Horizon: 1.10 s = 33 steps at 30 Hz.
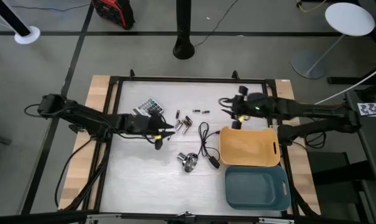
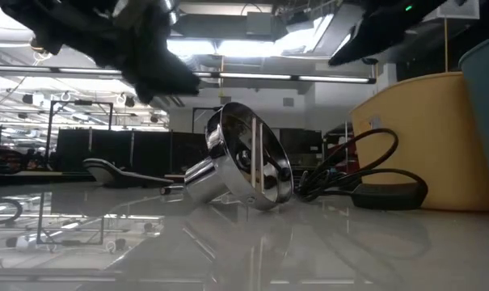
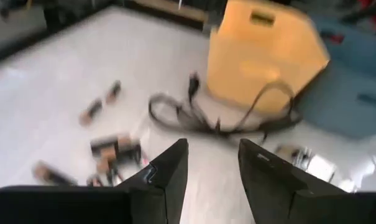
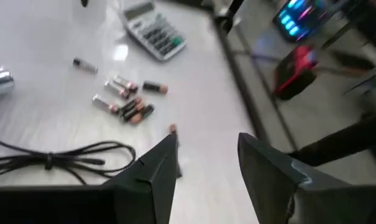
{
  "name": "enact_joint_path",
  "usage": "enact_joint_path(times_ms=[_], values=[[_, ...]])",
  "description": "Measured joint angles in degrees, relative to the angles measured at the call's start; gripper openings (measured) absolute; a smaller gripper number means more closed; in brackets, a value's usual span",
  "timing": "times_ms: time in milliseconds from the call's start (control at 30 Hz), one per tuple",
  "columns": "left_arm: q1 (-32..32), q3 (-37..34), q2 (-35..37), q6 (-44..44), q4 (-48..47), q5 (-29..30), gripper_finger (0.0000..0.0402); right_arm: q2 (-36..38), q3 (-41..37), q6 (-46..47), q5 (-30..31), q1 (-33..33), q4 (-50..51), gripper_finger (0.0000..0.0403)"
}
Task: Sort batteries
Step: Put the black battery into the yellow bin
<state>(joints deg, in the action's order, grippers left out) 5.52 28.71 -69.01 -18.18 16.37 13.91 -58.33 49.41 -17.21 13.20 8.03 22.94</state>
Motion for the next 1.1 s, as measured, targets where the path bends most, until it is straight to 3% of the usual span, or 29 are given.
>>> enact_joint_path(times_ms=[167, 433, 767, 1100], values=[[1.6, 0.5, -2.8, -6.5, -6.5, 0.0, 0.0134, -8.4, 2.0, -0.3, -8.1, 6.6, 0.0, 0.0170], [2.8, 0.5, -6.2, -15.3, -12.0, 0.0, 0.0134, -19.7, 2.0, -1.2, -11.4, 13.6, -2.8, 0.0169], [2.8, 0.5, -9.8, -17.9, -12.3, 0.0, 0.0134, -32.3, 2.0, -1.3, -15.5, 15.2, -10.2, 0.0169], [2.8, 0.5, -10.2, -17.9, -12.4, 0.0, 0.0134, -39.4, 2.1, -2.8, -17.8, 15.2, -15.0, 0.0169]])
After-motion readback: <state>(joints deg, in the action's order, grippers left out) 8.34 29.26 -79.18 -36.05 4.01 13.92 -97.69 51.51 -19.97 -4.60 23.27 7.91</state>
